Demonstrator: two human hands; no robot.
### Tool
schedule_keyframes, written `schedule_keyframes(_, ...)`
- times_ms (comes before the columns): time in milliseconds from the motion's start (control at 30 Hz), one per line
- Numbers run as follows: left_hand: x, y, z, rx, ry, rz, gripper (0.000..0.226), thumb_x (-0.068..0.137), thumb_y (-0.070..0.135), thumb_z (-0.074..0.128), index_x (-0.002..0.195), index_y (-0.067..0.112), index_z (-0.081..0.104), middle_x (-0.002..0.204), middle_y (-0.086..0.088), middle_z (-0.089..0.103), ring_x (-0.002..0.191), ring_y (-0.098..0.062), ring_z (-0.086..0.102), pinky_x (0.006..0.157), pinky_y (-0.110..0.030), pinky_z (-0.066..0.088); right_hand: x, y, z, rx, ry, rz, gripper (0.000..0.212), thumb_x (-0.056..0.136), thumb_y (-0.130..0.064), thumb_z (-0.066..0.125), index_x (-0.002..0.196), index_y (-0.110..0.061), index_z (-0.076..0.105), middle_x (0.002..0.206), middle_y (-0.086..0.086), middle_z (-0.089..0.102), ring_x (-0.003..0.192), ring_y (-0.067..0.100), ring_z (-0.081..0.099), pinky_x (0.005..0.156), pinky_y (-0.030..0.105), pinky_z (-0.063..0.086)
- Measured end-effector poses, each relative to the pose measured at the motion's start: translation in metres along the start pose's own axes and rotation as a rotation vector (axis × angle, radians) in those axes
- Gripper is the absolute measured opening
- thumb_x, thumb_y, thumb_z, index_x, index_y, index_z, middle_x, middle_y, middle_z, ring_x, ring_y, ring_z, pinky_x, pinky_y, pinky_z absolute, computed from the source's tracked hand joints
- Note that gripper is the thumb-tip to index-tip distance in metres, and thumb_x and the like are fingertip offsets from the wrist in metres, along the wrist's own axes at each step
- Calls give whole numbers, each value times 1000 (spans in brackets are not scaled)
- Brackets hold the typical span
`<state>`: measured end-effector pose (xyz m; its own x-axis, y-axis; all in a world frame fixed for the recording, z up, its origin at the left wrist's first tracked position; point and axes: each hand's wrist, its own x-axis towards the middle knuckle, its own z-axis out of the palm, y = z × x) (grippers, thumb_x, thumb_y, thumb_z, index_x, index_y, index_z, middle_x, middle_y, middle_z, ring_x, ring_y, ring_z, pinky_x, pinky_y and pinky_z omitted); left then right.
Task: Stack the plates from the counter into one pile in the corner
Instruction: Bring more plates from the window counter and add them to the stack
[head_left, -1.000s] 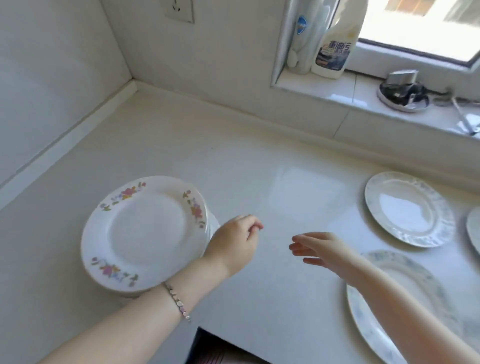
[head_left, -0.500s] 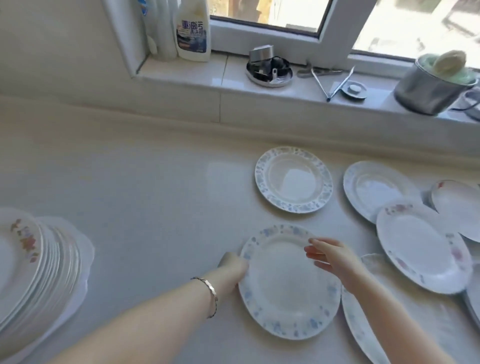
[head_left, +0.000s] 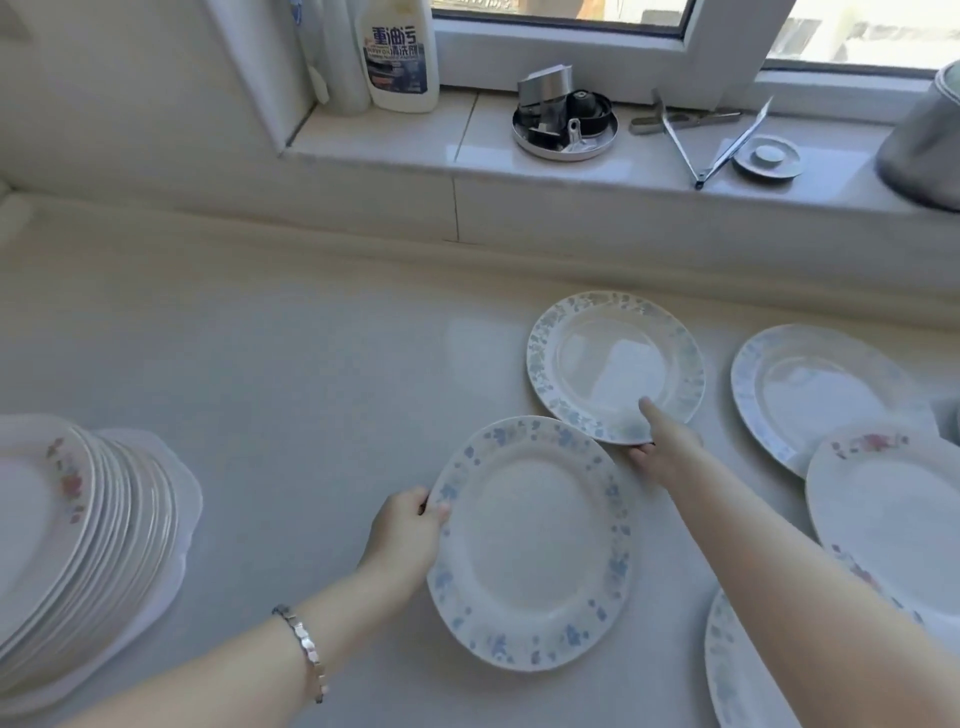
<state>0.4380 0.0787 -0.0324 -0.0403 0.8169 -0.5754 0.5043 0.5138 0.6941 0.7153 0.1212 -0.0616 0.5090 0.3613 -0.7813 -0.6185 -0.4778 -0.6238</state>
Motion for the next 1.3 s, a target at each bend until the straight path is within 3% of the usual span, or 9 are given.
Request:
schedule_keyframes(267, -6, -3, -65, -122, 119, 12, 26, 90, 3, 53, 65, 4, 57, 66, -12, 59, 64, -21, 54, 64, -30, 40, -23, -10, 9, 251, -128, 32, 23, 91, -1, 52, 112, -9, 52, 136, 10, 53, 122, 23, 55, 93, 33, 48)
schedule_keyframes(400, -19, -9, -101, -194, 129, -11, 28, 90, 1, 52, 64, 7, 59, 64, -11, 59, 63, -22, 55, 68, -33, 44, -64, -1, 11, 394, -268, 99, 11, 91, -2, 52, 84, -10, 55, 85, 3, 71, 51, 11, 70, 50, 20, 56)
schedule_keyframes(467, -23, -12, -122, -234, 156, -21, 26, 91, 3, 51, 68, 8, 61, 68, -12, 62, 67, -23, 58, 74, -37, 46, -93, 4, 15, 432, -359, 132, 14, 80, 4, 65, 82, -9, 58, 57, 5, 71, 43, 13, 67, 40, 23, 52)
schedule_keyframes(600, -33, -15, -166, -381, 243, 9, 26, 93, 5, 48, 69, 6, 59, 69, -13, 61, 64, -23, 58, 66, -32, 48, -144, 23, 41, 377, -543, 107, 56, 29, 9, 88, 78, -4, 66, 60, 8, 73, 51, 16, 70, 41, 23, 52)
schedule_keyframes(767, -46, -33, -234, -566, 406, 54, 26, 93, 4, 49, 68, 6, 60, 54, -4, 65, 64, -23, 57, 65, -32, 47, -193, 58, 87, 183, -618, 98, 7, 86, -2, 57, 86, -6, 62, 63, 1, 74, 54, 9, 70, 51, 17, 56)
schedule_keyframes(867, -50, -58, -280, -625, 485, 33, 26, 93, 6, 50, 69, 9, 59, 72, -9, 61, 67, -21, 57, 69, -32, 46, -217, 82, 116, 108, -676, 116, 6, 84, -3, 59, 88, -5, 62, 66, 1, 75, 56, 8, 71, 50, 18, 56)
schedule_keyframes(1000, -47, -103, -331, -706, 555, -52, 21, 92, 8, 52, 72, 7, 60, 75, -9, 60, 70, -23, 57, 82, -40, 45, -240, 113, 149, 45, -786, 127, 68, 29, -4, 90, 92, -2, 64, 73, 5, 76, 60, 13, 72, 47, 20, 55)
schedule_keyframes(1133, -42, -142, -359, -766, 618, -101, 20, 91, 7, 52, 72, 7, 57, 58, -7, 63, 44, -14, 62, 54, -28, 52, -257, 131, 178, -48, -767, 96, 16, 82, 0, 58, 97, -4, 62, 70, 2, 75, 58, 10, 72, 48, 17, 55)
schedule_keyframes(1300, -35, -170, -378, -786, 679, -128, 26, 91, 5, 52, 65, 11, 55, 38, 5, 60, 47, -16, 58, 61, -28, 44, -269, 146, 205, -141, -785, 61, 15, 83, 0, 56, 97, -4, 61, 68, 2, 75, 56, 10, 71, 48, 17, 55)
